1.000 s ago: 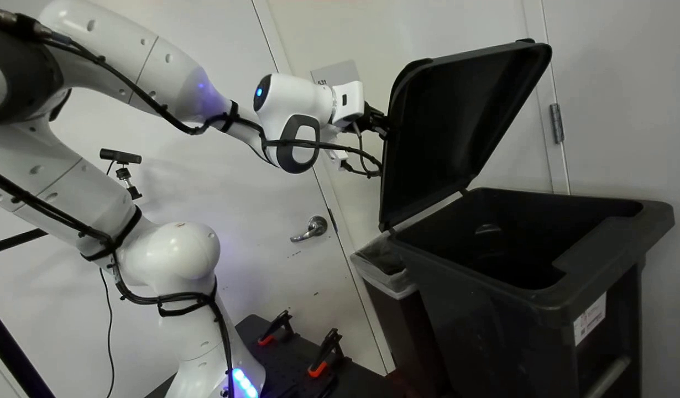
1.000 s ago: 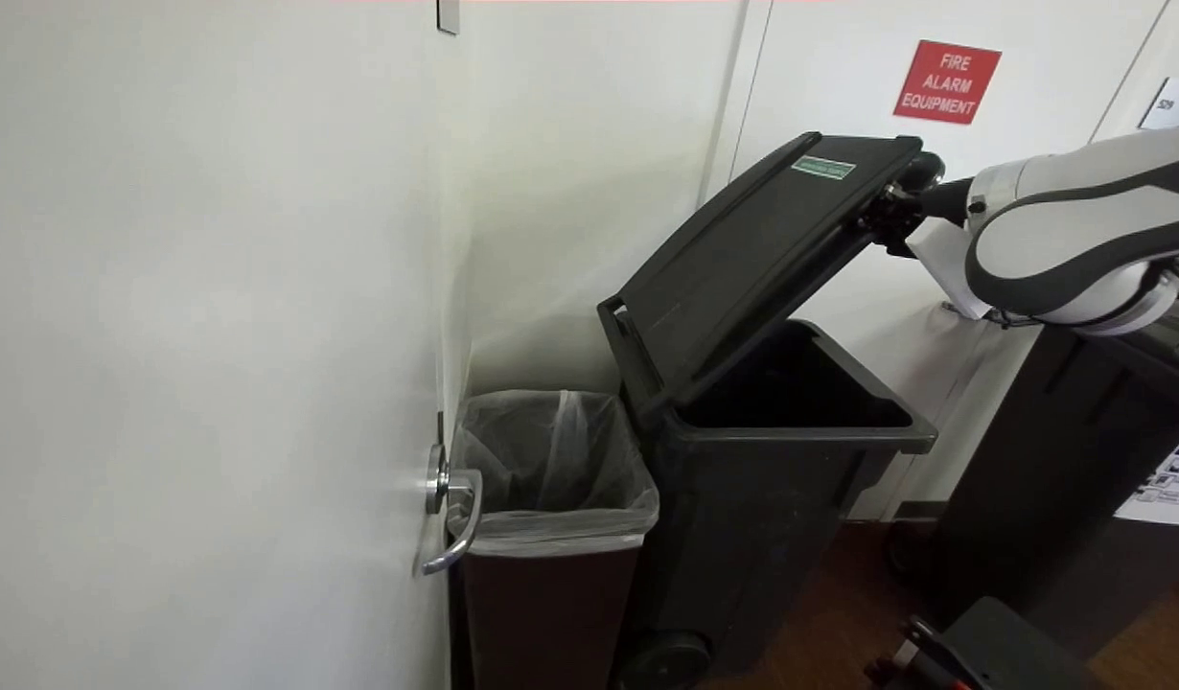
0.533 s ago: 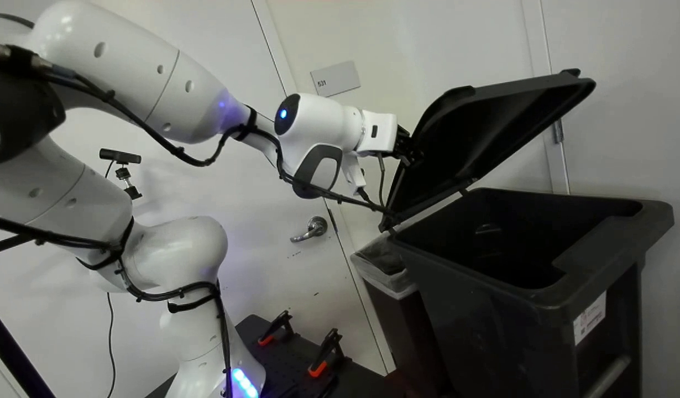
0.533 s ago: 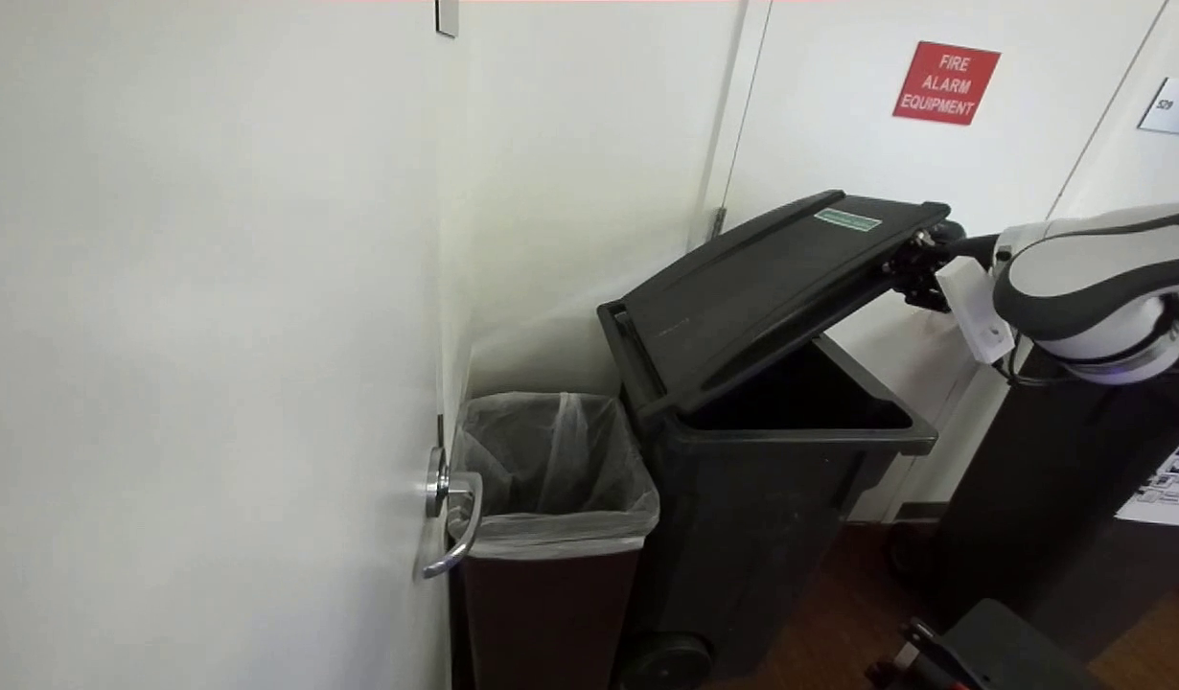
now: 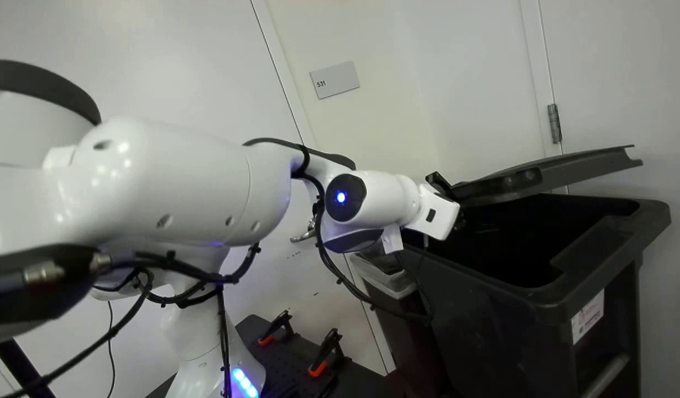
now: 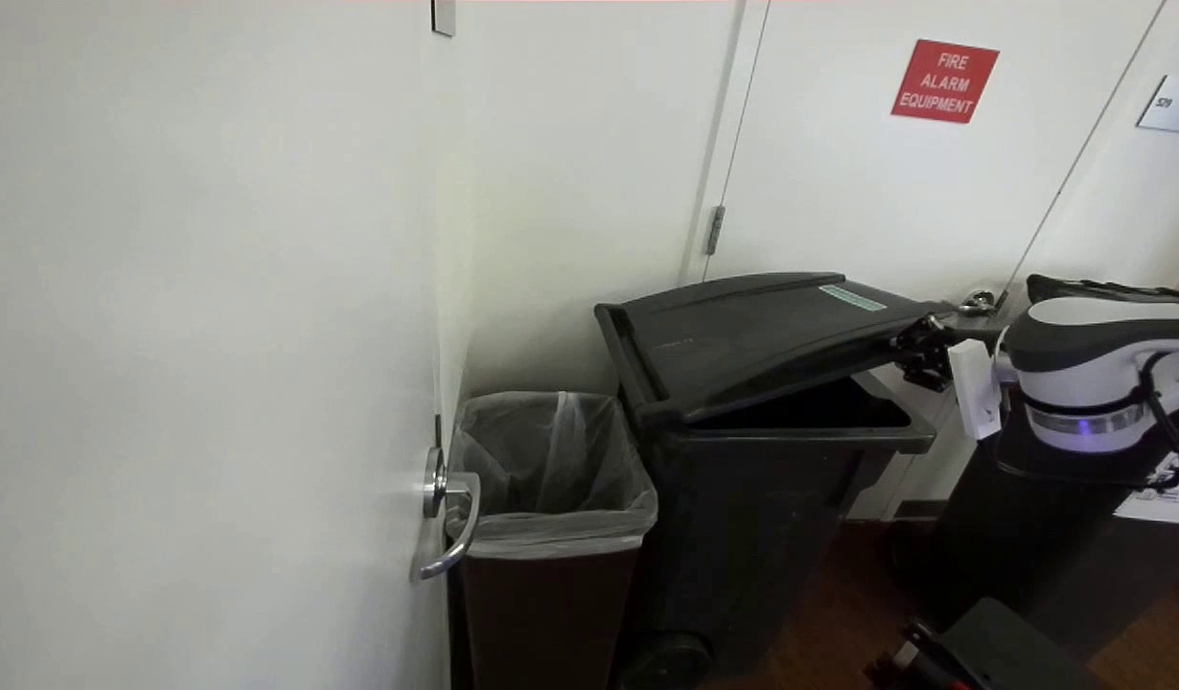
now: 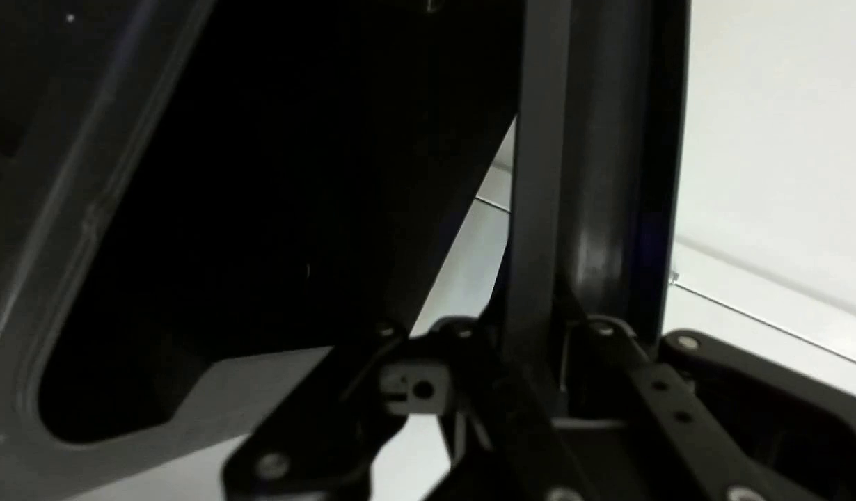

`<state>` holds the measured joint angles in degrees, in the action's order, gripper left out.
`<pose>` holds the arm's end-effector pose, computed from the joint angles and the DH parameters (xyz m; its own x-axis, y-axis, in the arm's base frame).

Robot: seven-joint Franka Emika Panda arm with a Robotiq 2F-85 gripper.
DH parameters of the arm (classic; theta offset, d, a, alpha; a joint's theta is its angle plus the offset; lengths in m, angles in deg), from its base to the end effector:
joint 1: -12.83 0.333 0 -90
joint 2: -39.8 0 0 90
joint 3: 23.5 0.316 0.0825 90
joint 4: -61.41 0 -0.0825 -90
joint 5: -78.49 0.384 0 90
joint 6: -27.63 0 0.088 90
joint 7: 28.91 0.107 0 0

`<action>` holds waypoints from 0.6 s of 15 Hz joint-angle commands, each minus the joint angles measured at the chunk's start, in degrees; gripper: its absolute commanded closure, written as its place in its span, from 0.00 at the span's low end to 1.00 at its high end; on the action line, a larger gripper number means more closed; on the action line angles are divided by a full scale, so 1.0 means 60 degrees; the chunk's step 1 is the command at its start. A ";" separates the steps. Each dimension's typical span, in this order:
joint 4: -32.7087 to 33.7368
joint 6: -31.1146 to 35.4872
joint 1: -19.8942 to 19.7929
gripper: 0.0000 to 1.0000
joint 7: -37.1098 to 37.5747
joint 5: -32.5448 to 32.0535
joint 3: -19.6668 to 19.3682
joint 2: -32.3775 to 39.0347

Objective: Close the lid on the dustbin to the right

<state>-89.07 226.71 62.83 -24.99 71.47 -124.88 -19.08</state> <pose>0.3272 -0.3484 0.2728 0.0634 -0.9469 0.3152 -0.4389 -0.3102 -0.8433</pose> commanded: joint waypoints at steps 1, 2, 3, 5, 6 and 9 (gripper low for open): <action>0.0598 -0.0301 0.0922 0.97 -0.0635 0.0490 -0.0781 -0.1398; 0.0728 -0.0403 0.0938 0.97 -0.0739 0.0545 -0.0914 -0.1712; 0.0814 -0.0435 0.0967 0.97 -0.0815 0.0625 -0.1040 -0.1946; 0.0989 -0.0539 0.1028 0.97 -0.0966 0.0804 -0.1250 -0.2300; 0.1055 -0.0589 0.1075 0.97 -0.1001 0.0949 -0.1338 -0.2357; 0.1104 -0.0784 0.1235 0.64 -0.0979 0.1384 -0.1459 -0.2168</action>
<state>-83.66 224.75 64.48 -33.75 74.62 -132.97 -34.79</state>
